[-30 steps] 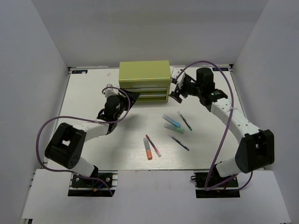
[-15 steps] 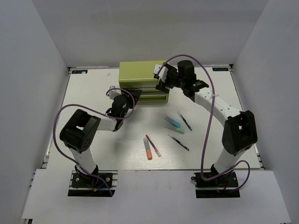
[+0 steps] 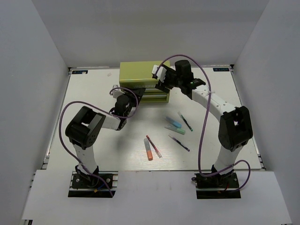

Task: Sort the stationery into containers
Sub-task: Open the drawer in the storage box.

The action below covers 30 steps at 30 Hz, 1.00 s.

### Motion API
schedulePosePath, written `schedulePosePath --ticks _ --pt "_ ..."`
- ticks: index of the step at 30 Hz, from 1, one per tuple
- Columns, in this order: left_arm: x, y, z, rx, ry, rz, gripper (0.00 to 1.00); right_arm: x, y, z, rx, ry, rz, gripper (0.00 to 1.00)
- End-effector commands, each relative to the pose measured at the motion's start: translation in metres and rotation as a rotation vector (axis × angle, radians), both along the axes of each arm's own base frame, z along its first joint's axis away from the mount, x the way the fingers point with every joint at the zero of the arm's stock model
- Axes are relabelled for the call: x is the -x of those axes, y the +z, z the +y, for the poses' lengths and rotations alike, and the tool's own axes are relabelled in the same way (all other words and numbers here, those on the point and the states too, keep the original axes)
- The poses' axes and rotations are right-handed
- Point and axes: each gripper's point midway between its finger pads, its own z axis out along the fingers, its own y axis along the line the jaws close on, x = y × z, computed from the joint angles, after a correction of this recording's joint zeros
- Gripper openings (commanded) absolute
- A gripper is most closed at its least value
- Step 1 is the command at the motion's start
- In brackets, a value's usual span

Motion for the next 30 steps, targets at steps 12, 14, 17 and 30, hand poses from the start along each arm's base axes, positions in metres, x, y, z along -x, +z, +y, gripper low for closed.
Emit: schedulePosePath --ticks 12,14,17,30 --pt "-0.023 0.012 0.006 0.091 0.105 -0.067 0.6 -0.004 0.02 -0.001 -0.025 -0.011 -0.017 0.73" --pt "-0.025 0.013 0.009 0.11 0.127 -0.08 0.59 -0.004 0.018 -0.002 -0.03 -0.017 -0.004 0.73" --pt "-0.019 0.018 0.01 0.154 0.159 -0.114 0.56 0.001 0.015 0.001 -0.03 -0.008 0.01 0.72" --pt "-0.006 0.02 0.027 0.309 0.368 -0.197 0.46 0.009 0.005 -0.001 -0.024 -0.008 0.057 0.72"
